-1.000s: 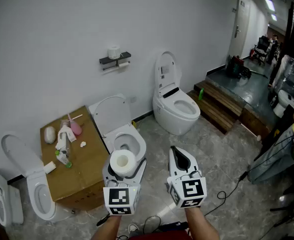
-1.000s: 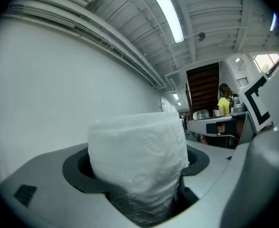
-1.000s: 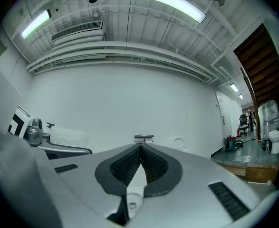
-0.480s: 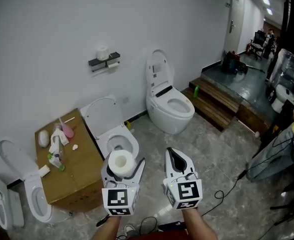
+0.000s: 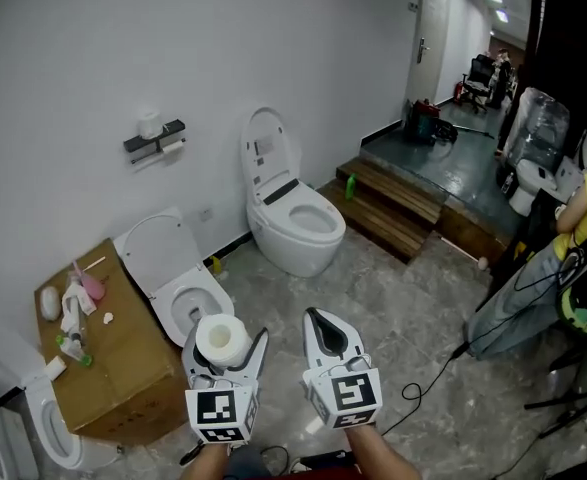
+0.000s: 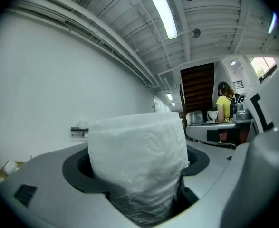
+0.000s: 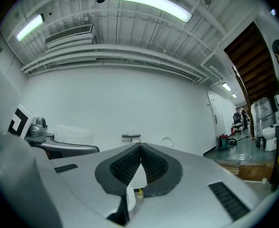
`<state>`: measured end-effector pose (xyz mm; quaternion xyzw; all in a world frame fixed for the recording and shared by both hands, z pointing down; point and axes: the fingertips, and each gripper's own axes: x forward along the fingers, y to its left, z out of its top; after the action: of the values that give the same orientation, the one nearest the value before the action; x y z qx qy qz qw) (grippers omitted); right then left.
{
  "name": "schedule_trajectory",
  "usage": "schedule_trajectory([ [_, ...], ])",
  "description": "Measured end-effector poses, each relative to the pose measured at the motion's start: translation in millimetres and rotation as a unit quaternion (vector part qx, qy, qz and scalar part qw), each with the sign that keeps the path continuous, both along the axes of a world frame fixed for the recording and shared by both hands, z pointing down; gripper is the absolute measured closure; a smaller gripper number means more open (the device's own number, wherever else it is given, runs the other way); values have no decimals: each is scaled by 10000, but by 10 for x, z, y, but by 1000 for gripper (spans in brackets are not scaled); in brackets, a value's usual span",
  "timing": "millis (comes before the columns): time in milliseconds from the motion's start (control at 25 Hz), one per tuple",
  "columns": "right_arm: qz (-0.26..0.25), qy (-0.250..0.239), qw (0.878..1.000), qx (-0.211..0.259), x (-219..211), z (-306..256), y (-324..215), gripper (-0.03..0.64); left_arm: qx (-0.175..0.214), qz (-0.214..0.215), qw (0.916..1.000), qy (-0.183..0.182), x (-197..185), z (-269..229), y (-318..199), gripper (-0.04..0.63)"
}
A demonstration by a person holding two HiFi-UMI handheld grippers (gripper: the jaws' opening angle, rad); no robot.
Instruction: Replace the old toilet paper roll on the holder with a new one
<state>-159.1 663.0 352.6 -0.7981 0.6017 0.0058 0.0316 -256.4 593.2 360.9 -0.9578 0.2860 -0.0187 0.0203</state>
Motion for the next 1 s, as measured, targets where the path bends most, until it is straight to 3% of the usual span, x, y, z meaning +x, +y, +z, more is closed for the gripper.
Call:
schedule_trajectory([
  [200, 259, 44, 9996, -67, 284, 84, -114, 600, -88, 226, 9997, 85, 297, 94, -190, 150],
  [400, 450, 168, 9987, -165, 474, 102, -556, 600, -63, 394, 9991, 164, 520, 97, -668, 150],
  [720, 500, 307, 9980, -231, 536, -75, -1780, 600, 65, 426, 9988, 217, 613, -43, -1865, 150],
  [1000, 229, 257, 9991, -240, 498, -123, -2809, 600, 226, 143, 9996, 130, 508, -86, -2861, 150],
])
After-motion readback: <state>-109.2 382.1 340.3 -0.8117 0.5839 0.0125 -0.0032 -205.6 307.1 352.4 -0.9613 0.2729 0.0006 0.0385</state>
